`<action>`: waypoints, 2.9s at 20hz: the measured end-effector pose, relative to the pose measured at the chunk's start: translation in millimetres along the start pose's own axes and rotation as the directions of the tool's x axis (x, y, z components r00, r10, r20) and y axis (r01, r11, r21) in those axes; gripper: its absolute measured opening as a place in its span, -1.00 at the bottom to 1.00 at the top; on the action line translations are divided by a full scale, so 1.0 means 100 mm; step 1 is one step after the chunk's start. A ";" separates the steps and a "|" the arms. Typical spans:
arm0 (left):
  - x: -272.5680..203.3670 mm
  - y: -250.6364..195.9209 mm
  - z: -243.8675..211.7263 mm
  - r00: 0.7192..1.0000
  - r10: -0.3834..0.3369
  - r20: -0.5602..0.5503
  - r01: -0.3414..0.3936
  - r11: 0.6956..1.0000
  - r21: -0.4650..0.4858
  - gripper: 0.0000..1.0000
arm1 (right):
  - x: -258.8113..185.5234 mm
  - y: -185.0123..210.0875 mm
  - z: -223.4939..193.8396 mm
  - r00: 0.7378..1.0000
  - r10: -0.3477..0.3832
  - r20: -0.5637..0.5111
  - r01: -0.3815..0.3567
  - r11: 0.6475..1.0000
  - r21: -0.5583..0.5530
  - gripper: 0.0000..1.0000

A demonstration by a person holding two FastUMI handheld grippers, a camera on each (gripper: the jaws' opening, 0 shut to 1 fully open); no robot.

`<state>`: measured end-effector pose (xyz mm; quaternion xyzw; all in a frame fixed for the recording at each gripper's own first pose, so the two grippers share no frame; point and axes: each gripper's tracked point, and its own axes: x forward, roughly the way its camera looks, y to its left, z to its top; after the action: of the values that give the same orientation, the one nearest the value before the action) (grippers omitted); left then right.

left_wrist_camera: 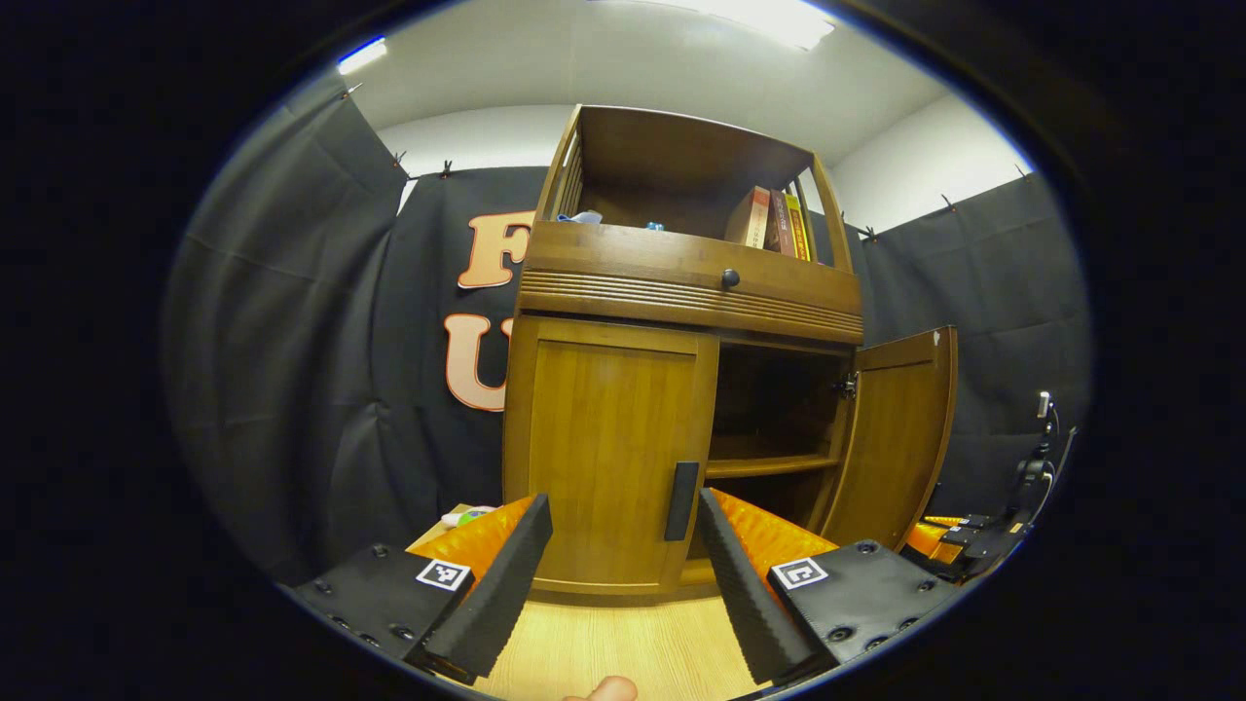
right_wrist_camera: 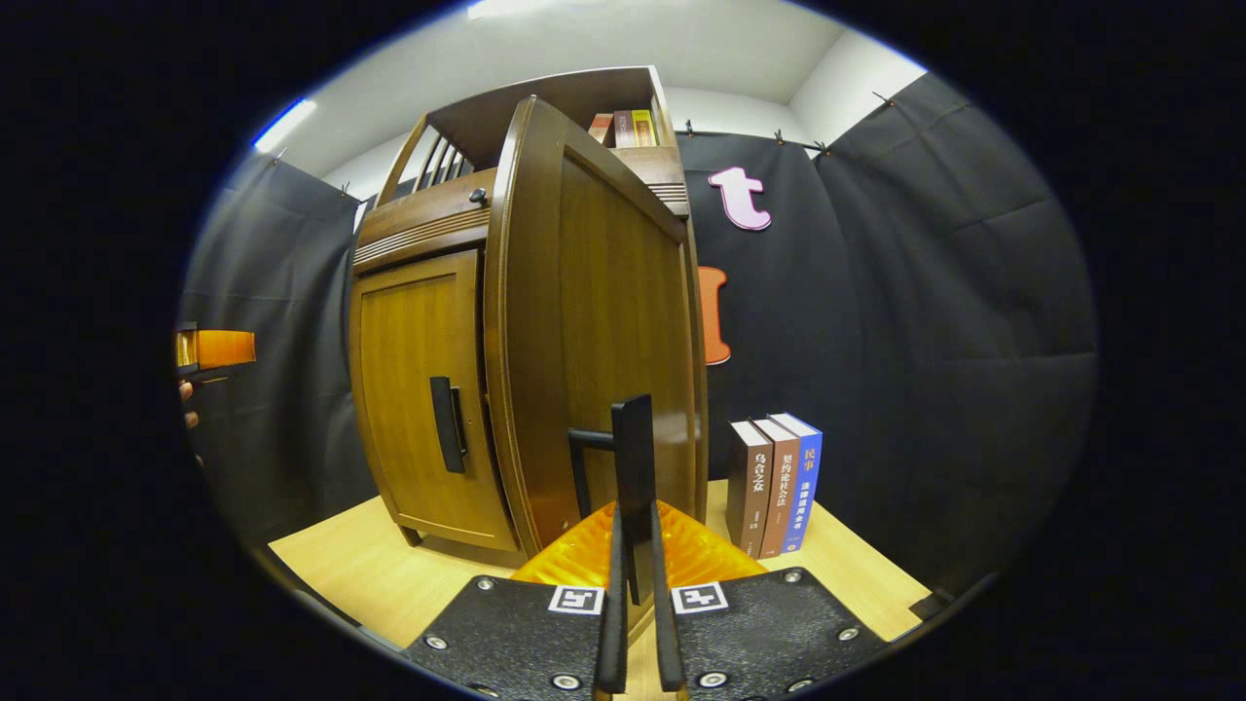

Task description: Open the right door of the double-door shoe cabinet with the right hand, and open the left door with the left hand.

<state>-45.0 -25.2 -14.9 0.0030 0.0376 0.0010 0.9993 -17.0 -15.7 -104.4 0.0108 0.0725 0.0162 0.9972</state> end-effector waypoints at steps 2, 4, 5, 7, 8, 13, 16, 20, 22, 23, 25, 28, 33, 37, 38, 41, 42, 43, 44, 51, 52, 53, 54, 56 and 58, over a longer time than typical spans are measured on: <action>0.00 -0.05 0.01 1.000 -0.003 0.008 0.003 1.000 0.011 0.97 | -0.04 -0.06 0.01 1.000 0.000 0.000 0.000 1.000 0.008 -0.79; 0.02 -0.10 0.01 1.000 -0.005 0.012 0.005 1.000 0.020 0.94 | -0.04 -0.09 0.01 1.000 0.007 0.002 -0.007 1.000 0.009 -0.79; 0.03 -0.12 0.01 1.000 -0.006 0.010 0.006 1.000 0.023 0.92 | -0.04 -0.10 0.01 1.000 0.012 0.002 -0.012 1.000 0.008 -0.80; 0.06 -0.15 -0.02 1.000 -0.008 0.004 0.008 1.000 0.022 0.90 | -0.04 -0.13 0.01 1.000 0.020 0.005 -0.020 1.000 0.002 -0.79; 0.08 -0.16 -0.03 1.000 -0.009 0.002 0.009 1.000 0.020 0.90 | -0.05 -0.14 0.01 1.000 0.023 0.004 -0.023 1.000 -0.004 -0.79; 0.19 -0.23 -0.09 1.000 -0.016 -0.008 0.016 1.000 0.020 0.92 | -0.08 -0.32 0.03 1.000 0.015 0.003 -0.015 1.000 -0.018 -0.82; 0.29 -0.32 -0.14 0.999 -0.033 -0.014 0.033 0.999 0.022 0.94 | -0.12 -0.50 0.02 1.000 0.000 0.003 0.000 1.000 -0.030 -0.63; 0.42 -0.39 -0.23 0.999 -0.048 -0.020 0.048 0.998 0.027 0.96 | -0.14 -0.69 0.01 1.000 -0.014 0.003 0.014 0.999 -0.028 -0.88; 0.52 -0.43 -0.28 0.998 -0.054 -0.026 0.054 0.998 0.024 0.96 | -0.15 -0.76 0.03 1.000 -0.023 0.004 0.023 0.999 -0.031 -0.88; 0.56 -0.45 -0.31 0.998 -0.058 -0.028 0.059 0.998 0.020 0.96 | -0.15 -0.81 0.02 1.000 -0.030 0.006 0.030 0.999 -0.034 -0.88; 0.66 -0.48 -0.36 0.997 -0.067 -0.029 0.067 0.998 0.014 0.93 | -0.14 -0.93 0.02 0.999 -0.051 0.009 0.052 0.998 -0.041 -0.89; 0.81 -0.48 -0.46 0.997 -0.068 -0.036 0.068 0.998 0.017 0.94 | -0.15 -1.04 0.04 0.999 -0.053 0.012 0.053 0.998 -0.013 -0.92; 1.07 -0.45 -0.60 0.997 -0.063 -0.044 0.063 0.998 0.001 0.94 | -0.20 -1.24 0.02 0.997 -0.070 0.018 0.070 0.997 0.016 -0.91; 1.34 -0.48 -0.73 0.996 -0.074 -0.055 0.074 0.997 0.009 0.93 | -0.33 -1.34 -0.02 0.997 -0.074 0.013 0.073 0.996 0.061 -0.92; 1.41 -0.48 -0.79 0.995 -0.073 -0.061 0.073 0.997 0.012 0.94 | -0.35 -1.38 -0.02 0.996 -0.083 0.015 0.082 0.994 0.068 -0.91; 1.61 -0.53 -0.88 0.995 -0.075 -0.068 0.077 0.997 0.022 0.90 | -0.39 -1.56 -0.01 0.990 -0.139 0.033 0.137 0.989 0.054 -0.91; 1.68 -0.55 -0.92 0.995 -0.077 -0.071 0.079 0.997 0.024 0.90 | -0.41 -1.60 0.02 0.987 -0.157 0.040 0.155 0.987 0.045 -0.91; 1.75 -0.57 -0.97 0.994 -0.081 -0.077 0.083 0.996 0.026 0.90 | -0.42 -1.64 0.04 0.983 -0.175 0.048 0.174 0.984 0.033 -0.54; 1.81 -0.60 -1.03 0.992 -0.091 -0.083 0.093 0.995 0.026 0.90 | -0.43 -1.68 0.07 0.980 -0.192 0.060 0.191 0.981 0.021 -0.82; 2.24 -0.68 -1.32 0.987 -0.093 -0.130 0.097 0.995 0.029 0.91 | -0.42 -1.84 0.13 0.956 -0.274 0.103 0.281 0.958 -0.055 0.66; 2.28 -0.65 -1.35 0.987 -0.090 -0.136 0.094 0.995 0.023 0.92 | -0.43 -1.84 0.14 0.955 -0.277 0.106 0.284 0.957 -0.058 0.28; 2.32 -0.63 -1.36 0.987 -0.089 -0.133 0.092 0.996 0.018 0.92 | -0.38 -1.83 0.13 0.956 -0.275 0.104 0.281 0.958 -0.052 0.84; 2.33 -0.61 -1.37 0.988 -0.088 -0.129 0.090 0.996 0.015 0.92 | -0.38 -1.82 0.12 0.957 -0.271 0.100 0.276 0.960 -0.041 0.90; 2.36 -0.57 -1.42 0.989 -0.072 -0.131 0.077 0.997 0.029 0.92 | -0.38 -1.83 0.10 0.957 -0.274 0.092 0.277 0.961 -0.022 0.97; 2.39 -0.55 -1.46 0.989 -0.060 -0.136 0.067 0.997 0.046 0.89 | -0.36 -1.87 0.09 0.955 -0.282 0.093 0.284 0.959 -0.012 0.85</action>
<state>182.3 -79.2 -178.5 0.0268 0.1048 -0.0315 0.9936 -46.0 -203.7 -95.2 -0.0117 0.0281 -0.1262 0.9915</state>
